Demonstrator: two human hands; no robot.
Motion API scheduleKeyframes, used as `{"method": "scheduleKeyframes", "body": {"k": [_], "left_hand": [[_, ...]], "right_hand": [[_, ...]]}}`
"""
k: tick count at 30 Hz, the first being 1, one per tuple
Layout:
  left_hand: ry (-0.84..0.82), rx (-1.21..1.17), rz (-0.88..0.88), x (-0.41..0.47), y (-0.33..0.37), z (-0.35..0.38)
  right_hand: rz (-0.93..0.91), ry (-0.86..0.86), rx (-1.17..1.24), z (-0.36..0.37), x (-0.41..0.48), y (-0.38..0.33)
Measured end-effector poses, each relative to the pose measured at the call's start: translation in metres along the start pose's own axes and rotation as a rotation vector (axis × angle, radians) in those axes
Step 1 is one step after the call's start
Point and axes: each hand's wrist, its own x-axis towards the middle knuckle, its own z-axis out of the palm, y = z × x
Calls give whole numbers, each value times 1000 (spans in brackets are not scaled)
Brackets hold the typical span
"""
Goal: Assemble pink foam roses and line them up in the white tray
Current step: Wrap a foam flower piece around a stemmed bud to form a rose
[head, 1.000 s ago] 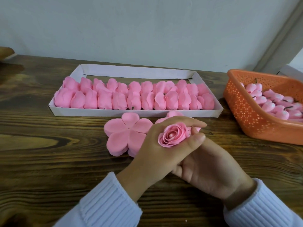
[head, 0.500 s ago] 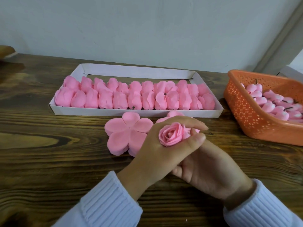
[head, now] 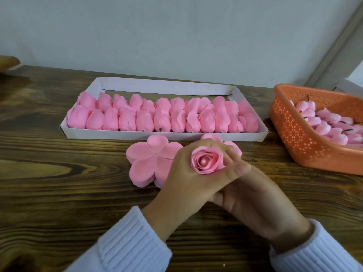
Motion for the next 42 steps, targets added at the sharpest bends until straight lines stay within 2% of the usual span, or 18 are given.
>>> {"method": "scheduleKeyframes", "body": {"k": [3, 6, 9, 11, 24, 28, 31, 36, 38, 42], "left_hand": [[89, -53, 8, 0, -1, -2], [98, -34, 26, 1, -2, -3], [-3, -125, -14, 2, -1, -1], [-14, -132, -53, 3, -2, 0], [-77, -212, -191, 1, -6, 3], [-56, -189, -257, -1, -10, 2], [-67, -192, -365, -2, -10, 0], [-45, -218, -433, -4, -12, -2], [-76, -215, -435, -4, -14, -3], [-33, -250, -406, -1, -12, 1]], "right_hand": [[-191, 202, -201, -1, 0, 2], [-525, 350, -545, 0, -4, 3], [-801, 299, -896, 1, -9, 2], [-878, 273, -1059, 2, -10, 3], [-972, 273, -1267, 7, -12, 3], [-901, 330, -1350, 6, -12, 5], [-917, 415, -1379, 6, -10, 8], [-953, 500, -1408, 8, -11, 9], [-962, 508, -1396, 9, -12, 9], [-910, 535, -1348, 8, -11, 7]]}}
